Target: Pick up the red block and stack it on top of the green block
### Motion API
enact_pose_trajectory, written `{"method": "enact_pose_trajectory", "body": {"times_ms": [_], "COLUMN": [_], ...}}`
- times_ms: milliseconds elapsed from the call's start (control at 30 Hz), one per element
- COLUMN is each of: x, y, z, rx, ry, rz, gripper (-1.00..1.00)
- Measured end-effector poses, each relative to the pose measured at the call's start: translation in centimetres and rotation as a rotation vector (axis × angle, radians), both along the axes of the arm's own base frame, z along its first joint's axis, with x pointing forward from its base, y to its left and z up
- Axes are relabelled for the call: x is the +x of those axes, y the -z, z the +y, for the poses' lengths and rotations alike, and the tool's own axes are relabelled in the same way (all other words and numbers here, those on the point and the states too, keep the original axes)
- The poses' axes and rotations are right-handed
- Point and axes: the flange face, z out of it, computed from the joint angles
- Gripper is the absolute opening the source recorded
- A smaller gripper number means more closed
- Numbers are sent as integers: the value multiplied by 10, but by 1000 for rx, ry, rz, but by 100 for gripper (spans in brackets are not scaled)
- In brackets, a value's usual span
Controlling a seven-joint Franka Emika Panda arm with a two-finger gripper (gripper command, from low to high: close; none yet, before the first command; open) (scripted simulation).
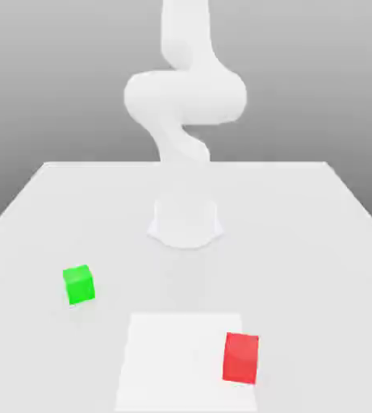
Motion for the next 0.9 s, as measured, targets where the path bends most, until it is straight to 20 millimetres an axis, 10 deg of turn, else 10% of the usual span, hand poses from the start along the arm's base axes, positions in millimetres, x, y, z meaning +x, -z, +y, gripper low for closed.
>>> {"method": "enact_pose_trajectory", "body": {"times_ms": [367, 733, 900], "x": [86, 53, 48], "y": [224, 441, 504], "z": [37, 72, 74], "rx": [16, 64, 72], "ry": [80, 136, 145], "rz": [348, 689, 716], "gripper": [0, 0, 0]}}
